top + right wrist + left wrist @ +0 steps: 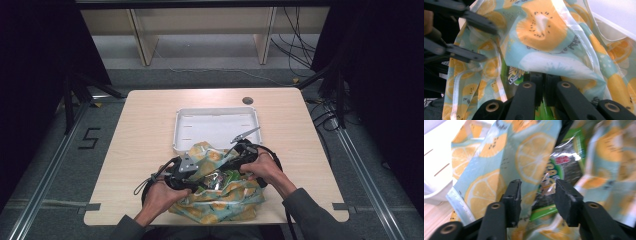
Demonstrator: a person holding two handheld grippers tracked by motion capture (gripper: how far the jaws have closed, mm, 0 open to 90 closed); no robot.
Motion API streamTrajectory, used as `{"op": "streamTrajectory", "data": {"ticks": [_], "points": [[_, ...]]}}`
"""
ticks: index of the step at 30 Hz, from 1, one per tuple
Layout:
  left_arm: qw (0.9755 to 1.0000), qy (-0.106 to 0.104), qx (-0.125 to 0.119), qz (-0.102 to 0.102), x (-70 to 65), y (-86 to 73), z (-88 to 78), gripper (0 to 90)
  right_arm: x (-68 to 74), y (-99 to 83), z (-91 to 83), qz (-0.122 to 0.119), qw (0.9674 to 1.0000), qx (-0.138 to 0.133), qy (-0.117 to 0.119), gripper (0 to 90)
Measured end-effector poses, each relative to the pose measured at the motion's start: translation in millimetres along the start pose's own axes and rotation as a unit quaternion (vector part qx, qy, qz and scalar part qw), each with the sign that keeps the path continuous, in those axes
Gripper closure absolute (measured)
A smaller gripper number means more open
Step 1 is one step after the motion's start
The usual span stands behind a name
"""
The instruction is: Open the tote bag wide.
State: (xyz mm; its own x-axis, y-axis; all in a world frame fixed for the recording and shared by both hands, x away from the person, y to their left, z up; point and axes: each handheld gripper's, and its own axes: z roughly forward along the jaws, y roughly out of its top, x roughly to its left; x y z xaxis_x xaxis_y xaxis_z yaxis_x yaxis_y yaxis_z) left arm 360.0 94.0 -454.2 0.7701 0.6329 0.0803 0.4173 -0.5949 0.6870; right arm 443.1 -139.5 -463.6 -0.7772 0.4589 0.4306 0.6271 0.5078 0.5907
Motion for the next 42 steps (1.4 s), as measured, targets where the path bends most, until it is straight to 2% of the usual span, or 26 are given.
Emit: {"op": "streamTrajectory", "data": {"ticks": [1, 2, 3, 5, 7, 9, 11, 12, 14, 17, 18, 19, 20, 23, 24, 25, 26, 27, 29, 31, 32, 33, 36, 39, 41, 42], "points": [[1.0, 0.0, 0.0, 0.0, 0.0, 0.0, 0.0, 50.8, 0.0, 0.0, 0.0, 0.0, 1.0, 0.0, 0.0, 89.0], [0.9996, 0.019, 0.006, 0.019, -1.0, 3.6, 6.3, 52.5, 0.3, 0.1, 1.3, -0.004, 1.0, -0.002, -0.001, 89.0], [0.9993, 0.027, 0.009, 0.025, -1.0, 5.5, 9.3, 54.6, 1.7, 0.6, 0.3, -0.004, 0.9999, 0.001, -0.01, 89.0], [0.9983, 0.042, 0.006, 0.039, 1.4, 8.7, 16.4, 66.5, 3.7, 1.2, 0.0, -0.008, 0.9999, 0.004, -0.011, 89.0], [0.9978, 0.045, 0.004, 0.049, 8.2, 12.0, 18.2, 83.5, 5.1, 1.3, -0.9, -0.015, 0.9997, 0.006, -0.016, 89.0], [0.9981, 0.044, -0.001, 0.043, 10.8, 13.0, 17.8, 88.7, 6.3, 0.5, -1.6, -0.021, 0.9996, 0.008, -0.019, 89.0], [0.9983, 0.054, -0.008, 0.021, 26.1, 16.8, 13.1, 89.5, 8.6, -0.1, -3.9, -0.031, 0.9992, 0.012, -0.023, 89.0], [0.998, 0.057, -0.012, 0.024, 31.7, 17.8, 12.1, 89.5, 10.0, -1.1, -4.0, -0.036, 0.999, 0.016, -0.018, 89.0], [0.9982, 0.057, -0.016, 0.004, 42.2, 17.4, 13.4, 89.6, 13.2, -2.3, -5.6, -0.044, 0.9986, 0.019, -0.022, 89.0], [0.9986, 0.053, -0.005, 0.0, 52.3, 14.7, 20.2, 89.5, 17.6, -2.8, -7.7, -0.054, 0.9978, 0.024, -0.028, 89.0], [0.9986, 0.051, -0.002, -0.013, 54.6, 13.4, 22.6, 89.5, 17.4, -2.8, -7.4, -0.065, 0.9972, 0.023, -0.029, 89.0], [0.9985, 0.051, -0.003, -0.018, 58.6, 11.7, 25.2, 89.5, 19.3, -2.3, -7.6, -0.062, 0.9974, 0.025, -0.028, 89.0], [0.9983, 0.053, -0.001, -0.023, 61.1, 10.6, 26.8, 89.5, 20.5, -2.0, -8.1, -0.069, 0.9969, 0.027, -0.028, 89.0], [0.9979, 0.048, -0.001, -0.043, 63.3, 8.1, 30.5, 89.1, 24.7, -2.6, -7.8, -0.077, 0.9961, 0.032, -0.03, 89.0], [0.9979, 0.048, -0.001, -0.043, 63.3, 8.1, 30.5, 88.6, 24.7, -2.6, -7.8, -0.077, 0.9961, 0.032, -0.03, 89.0], [0.9985, 0.034, 0.005, -0.042, 57.6, 5.9, 31.9, 87.5, 27.2, -3.1, -8.1, -0.082, 0.9955, 0.037, -0.03, 89.0], [0.9985, 0.034, 0.005, -0.042, 57.6, 5.9, 31.9, 86.3, 27.2, -3.1, -8.1, -0.082, 0.9955, 0.037, -0.03, 89.0], [0.9989, 0.024, 0.013, -0.039, 53.2, 3.4, 31.1, 84.9, 28.9, -3.8, -9.4, -0.096, 0.9944, 0.036, -0.027, 89.0], [0.9991, 0.018, 0.02, -0.034, 53.1, 0.8, 29.6, 81.7, 31.8, -4.2, -11.9, -0.102, 0.9939, 0.035, -0.026, 89.0], [0.999, 0.017, 0.023, -0.033, 53.5, 0.0, 29.1, 81.3, 33.4, -4.4, -13.8, -0.097, 0.9941, 0.036, -0.033, 89.1], [0.9984, 0.013, 0.026, -0.049, 53.5, -2.4, 28.4, 81.1, 34.8, -4.0, -16.5, -0.1, 0.9939, 0.032, -0.033, 89.0], [0.9983, 0.015, 0.023, -0.051, 53.9, -3.0, 28.1, 81.2, 35.0, -3.4, -18.3, -0.103, 0.9938, 0.027, -0.034, 89.0], [0.9984, 0.013, 0.026, -0.048, 55.1, -3.8, 29.3, 83.8, 35.5, -1.4, -23.5, -0.116, 0.9927, 0.014, -0.031, 89.0], [0.9987, 0.013, 0.026, -0.042, 56.6, -4.1, 30.7, 84.0, 37.5, 0.2, -28.8, -0.113, 0.993, 0.008, -0.035, 89.1], [0.9988, 0.012, 0.032, -0.035, 57.1, -4.1, 29.8, 83.0, 38.1, 1.2, -30.8, -0.12, 0.9921, -0.001, -0.035, 89.1], [0.9984, 0.012, 0.031, -0.045, 55.8, -4.3, 29.9, 82.7, 39.1, 1.8, -32.8, -0.115, 0.9927, -0.001, -0.037, 89.1]]}}
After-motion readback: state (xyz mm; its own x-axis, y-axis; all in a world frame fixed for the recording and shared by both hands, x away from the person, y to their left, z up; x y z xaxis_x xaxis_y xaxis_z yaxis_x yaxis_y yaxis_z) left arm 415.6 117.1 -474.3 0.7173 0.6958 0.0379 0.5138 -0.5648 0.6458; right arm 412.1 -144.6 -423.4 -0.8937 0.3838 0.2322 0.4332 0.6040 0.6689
